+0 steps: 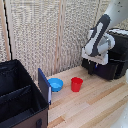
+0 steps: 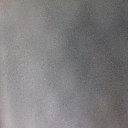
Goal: Please move the gripper into proximity with the fryer handle. Once close enough, gingerly grasp the handle and gently tug the fryer basket open in your direction.
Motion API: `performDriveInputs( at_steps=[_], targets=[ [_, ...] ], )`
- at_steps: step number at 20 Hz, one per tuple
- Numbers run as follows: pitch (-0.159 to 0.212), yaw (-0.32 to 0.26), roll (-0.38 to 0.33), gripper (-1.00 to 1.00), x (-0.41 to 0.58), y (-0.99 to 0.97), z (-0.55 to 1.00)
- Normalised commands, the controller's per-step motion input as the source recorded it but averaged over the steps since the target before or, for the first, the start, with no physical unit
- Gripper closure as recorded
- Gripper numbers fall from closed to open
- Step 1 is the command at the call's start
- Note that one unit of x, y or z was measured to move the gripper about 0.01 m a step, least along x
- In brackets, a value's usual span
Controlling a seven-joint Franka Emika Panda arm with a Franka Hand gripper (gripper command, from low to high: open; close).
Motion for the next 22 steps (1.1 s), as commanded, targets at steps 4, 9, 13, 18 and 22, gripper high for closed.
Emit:
performDriveInputs(
  at_steps=[4,9,13,18,22],
  targets=[
    [0.012,-0.024,0.042,1.00,0.433,0.92,-0.46],
    [0.000,-0.069,0.002,1.00,0.373,0.83,-0.30],
    [0.014,-0.015,0.000,1.00,0.248,0.58,-0.29],
    [0.018,-0.002,0.000,-1.00,0.046,0.31,-0.15],
    [0.002,0.022,-0.067,-1.00,0.000,0.06,0.08]
  ],
)
